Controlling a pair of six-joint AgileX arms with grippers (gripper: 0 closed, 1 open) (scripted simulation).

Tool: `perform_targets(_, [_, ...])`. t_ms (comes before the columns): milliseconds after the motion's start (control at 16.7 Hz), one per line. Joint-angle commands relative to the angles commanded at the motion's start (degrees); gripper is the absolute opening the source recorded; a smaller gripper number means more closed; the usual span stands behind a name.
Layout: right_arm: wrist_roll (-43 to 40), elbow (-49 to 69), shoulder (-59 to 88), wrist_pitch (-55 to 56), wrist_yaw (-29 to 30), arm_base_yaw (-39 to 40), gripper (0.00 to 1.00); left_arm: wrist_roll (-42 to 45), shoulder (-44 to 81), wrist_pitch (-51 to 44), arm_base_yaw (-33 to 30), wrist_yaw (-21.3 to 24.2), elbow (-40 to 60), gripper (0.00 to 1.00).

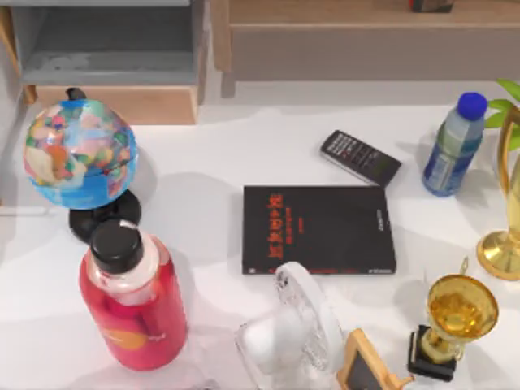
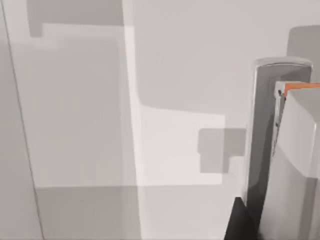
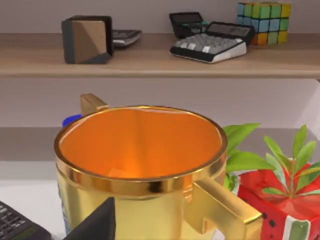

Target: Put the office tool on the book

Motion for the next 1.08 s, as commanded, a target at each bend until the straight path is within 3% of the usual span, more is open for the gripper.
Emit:
perform_targets(360, [0.0, 0.0, 0.0, 0.0, 0.0, 0.0, 1.0, -3.22, -12.7, -1.56, -3.49, -7.77, -0.71, 0.0])
perform_targets(600, [0.0, 0.0, 0.0, 0.0, 0.0, 0.0, 1.0, -9.46, -19.93, -3.56, -9.75, -11.17, -1.81, 0.0])
perform_targets(1080, [0.0, 0.0, 0.0, 0.0, 0.0, 0.0, 1.0, -34.35, -20.67, -4.24, -36.15, -11.04, -5.18, 0.0])
